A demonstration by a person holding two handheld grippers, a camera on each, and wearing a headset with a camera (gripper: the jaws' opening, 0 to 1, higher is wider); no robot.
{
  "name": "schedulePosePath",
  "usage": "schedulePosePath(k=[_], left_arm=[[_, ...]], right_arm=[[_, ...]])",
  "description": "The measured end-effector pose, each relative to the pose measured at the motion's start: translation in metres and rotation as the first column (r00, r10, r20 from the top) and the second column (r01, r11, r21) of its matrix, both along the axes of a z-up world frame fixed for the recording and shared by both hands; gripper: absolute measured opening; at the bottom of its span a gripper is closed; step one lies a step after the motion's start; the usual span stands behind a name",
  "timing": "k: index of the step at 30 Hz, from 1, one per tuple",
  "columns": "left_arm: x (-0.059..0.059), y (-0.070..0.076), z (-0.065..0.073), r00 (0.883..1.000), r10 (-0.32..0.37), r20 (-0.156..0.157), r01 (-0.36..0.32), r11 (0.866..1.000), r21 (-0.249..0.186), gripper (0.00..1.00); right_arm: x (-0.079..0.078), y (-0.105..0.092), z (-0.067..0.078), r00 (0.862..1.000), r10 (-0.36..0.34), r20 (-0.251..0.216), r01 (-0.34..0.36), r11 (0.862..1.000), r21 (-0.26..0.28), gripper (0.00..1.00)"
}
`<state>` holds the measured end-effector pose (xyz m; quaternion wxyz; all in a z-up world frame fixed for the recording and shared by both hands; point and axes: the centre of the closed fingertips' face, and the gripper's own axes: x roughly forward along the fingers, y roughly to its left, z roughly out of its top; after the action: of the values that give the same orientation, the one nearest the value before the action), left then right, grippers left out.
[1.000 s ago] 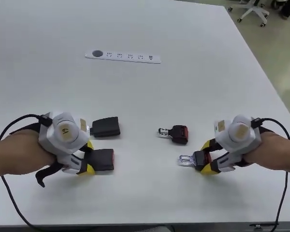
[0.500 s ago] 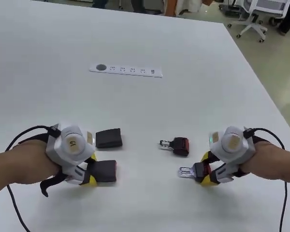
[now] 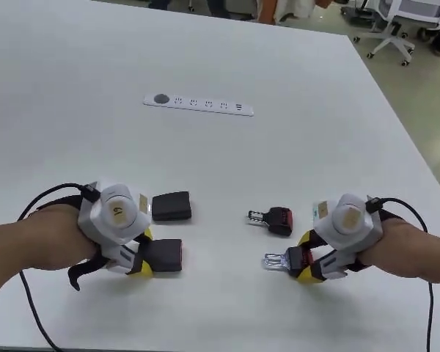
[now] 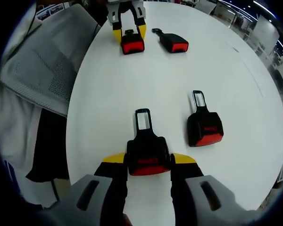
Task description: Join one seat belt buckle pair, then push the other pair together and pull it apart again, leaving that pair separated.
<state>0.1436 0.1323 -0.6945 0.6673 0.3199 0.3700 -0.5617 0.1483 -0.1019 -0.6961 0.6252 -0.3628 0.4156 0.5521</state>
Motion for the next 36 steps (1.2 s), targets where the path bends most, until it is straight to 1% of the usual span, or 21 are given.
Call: schedulePosePath(k=[4,12,13,16,22,24,26,30,32,36], left_arm=[[0.000,0.000,0.000,1.000,0.000,0.001,0.000,1.000,-0.005,0.33],[-0.002,-0.001,0.002,1.000,-0.024,-0.010,0.024,1.000,0.007,0.33],[0.000,0.000,0.000,1.000,-0.025,-0.012,0.025,1.000,0.008,0.33],[0.000,-0.001,0.001,0.999,-0.029,-0.014,0.029,0.999,0.014,0.33],[0.000,0.000,0.000,0.999,-0.030,-0.014,0.030,0.999,0.017,0.33],[0.000,-0.001,0.001,0.999,-0.030,-0.015,0.030,0.999,0.017,0.33],[0.000,-0.001,0.001,0.999,-0.030,-0.014,0.031,0.999,0.018,0.33],[0.000,0.000,0.001,0.999,-0.031,-0.014,0.031,0.999,0.017,0.33],[0.000,0.000,0.001,0.999,-0.031,-0.014,0.031,0.999,0.018,0.33],[0.001,0.000,0.001,0.999,-0.033,-0.014,0.033,0.999,0.020,0.33]], right_arm=[[-0.003,0.015,0.000,1.000,0.015,0.004,-0.015,1.000,0.015,0.34],[-0.001,0.036,-0.001,1.000,0.014,0.009,-0.014,0.999,0.047,0.34],[-0.002,0.041,0.000,1.000,0.012,0.008,-0.013,0.998,0.054,0.34],[-0.003,0.052,0.000,1.000,0.013,0.011,-0.014,0.997,0.072,0.34],[0.000,0.075,0.000,1.000,0.009,0.021,-0.011,0.994,0.106,0.34],[-0.003,0.085,0.000,1.000,0.016,0.023,-0.018,0.993,0.115,0.34],[0.000,0.091,-0.001,0.999,0.015,0.029,-0.019,0.992,0.121,0.34],[-0.001,0.105,0.000,0.999,0.016,0.039,-0.020,0.992,0.126,0.34],[-0.004,0.112,0.001,0.999,0.020,0.040,-0.025,0.991,0.131,0.34],[-0.002,0.122,0.001,0.998,0.021,0.051,-0.028,0.991,0.132,0.34]])
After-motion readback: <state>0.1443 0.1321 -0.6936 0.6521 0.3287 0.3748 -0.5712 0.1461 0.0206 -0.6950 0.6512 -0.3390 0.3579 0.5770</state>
